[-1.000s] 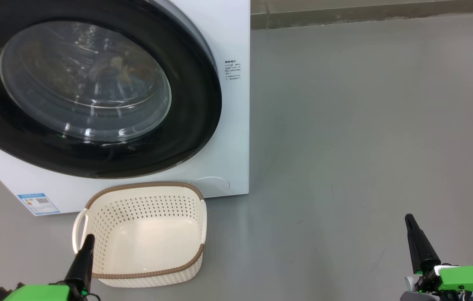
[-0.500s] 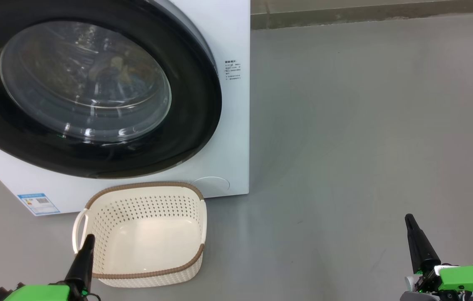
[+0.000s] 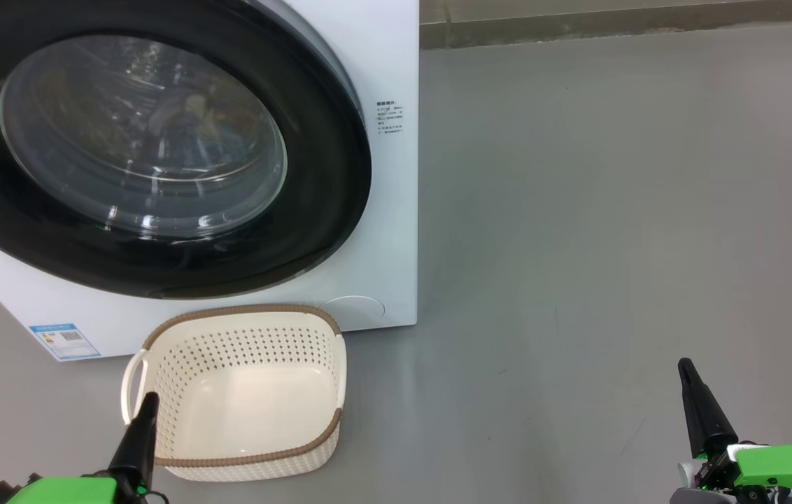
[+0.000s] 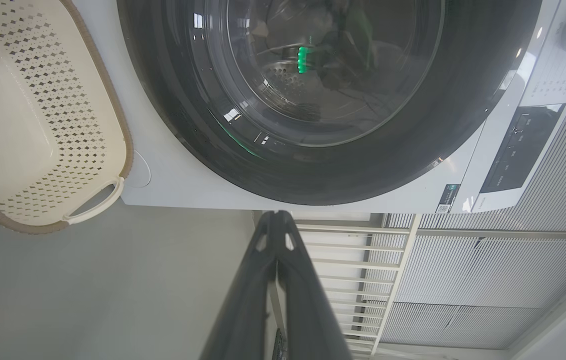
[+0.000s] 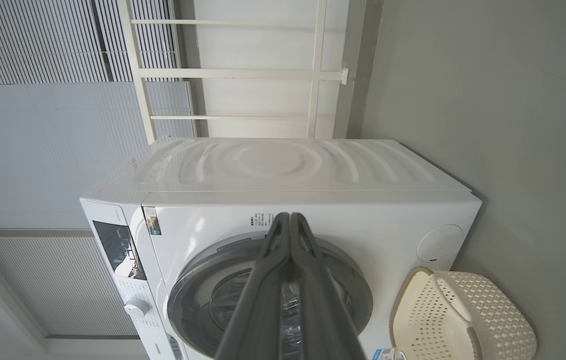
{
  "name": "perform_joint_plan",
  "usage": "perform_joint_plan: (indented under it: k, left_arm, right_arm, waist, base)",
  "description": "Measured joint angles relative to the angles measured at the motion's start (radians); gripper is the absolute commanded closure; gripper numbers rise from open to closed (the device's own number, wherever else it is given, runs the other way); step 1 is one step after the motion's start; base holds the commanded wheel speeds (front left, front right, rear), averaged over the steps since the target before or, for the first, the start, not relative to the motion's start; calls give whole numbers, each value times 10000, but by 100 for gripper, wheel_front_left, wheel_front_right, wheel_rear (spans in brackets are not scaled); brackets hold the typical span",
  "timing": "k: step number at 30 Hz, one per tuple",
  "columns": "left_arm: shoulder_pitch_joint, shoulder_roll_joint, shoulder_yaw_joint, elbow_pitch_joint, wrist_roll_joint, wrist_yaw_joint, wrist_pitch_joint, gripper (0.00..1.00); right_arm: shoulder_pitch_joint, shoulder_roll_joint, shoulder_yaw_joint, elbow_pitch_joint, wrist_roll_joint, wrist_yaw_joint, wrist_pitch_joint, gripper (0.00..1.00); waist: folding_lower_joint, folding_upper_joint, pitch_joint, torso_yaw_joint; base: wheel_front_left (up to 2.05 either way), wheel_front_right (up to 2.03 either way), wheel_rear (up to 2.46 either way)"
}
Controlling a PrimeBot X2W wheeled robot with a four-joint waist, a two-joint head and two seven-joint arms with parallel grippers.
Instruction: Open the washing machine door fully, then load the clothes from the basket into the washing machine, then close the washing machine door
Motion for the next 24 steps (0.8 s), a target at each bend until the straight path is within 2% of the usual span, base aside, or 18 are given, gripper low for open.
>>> perform_joint_plan:
  k: [24]
  left_arm:
    - [0,-6,19,0,0,0,12,100]
  right_arm:
    - [0,0,0,0,0,0,0,100]
  waist:
    - [0,0,0,0]
  base:
    - [0,0,0]
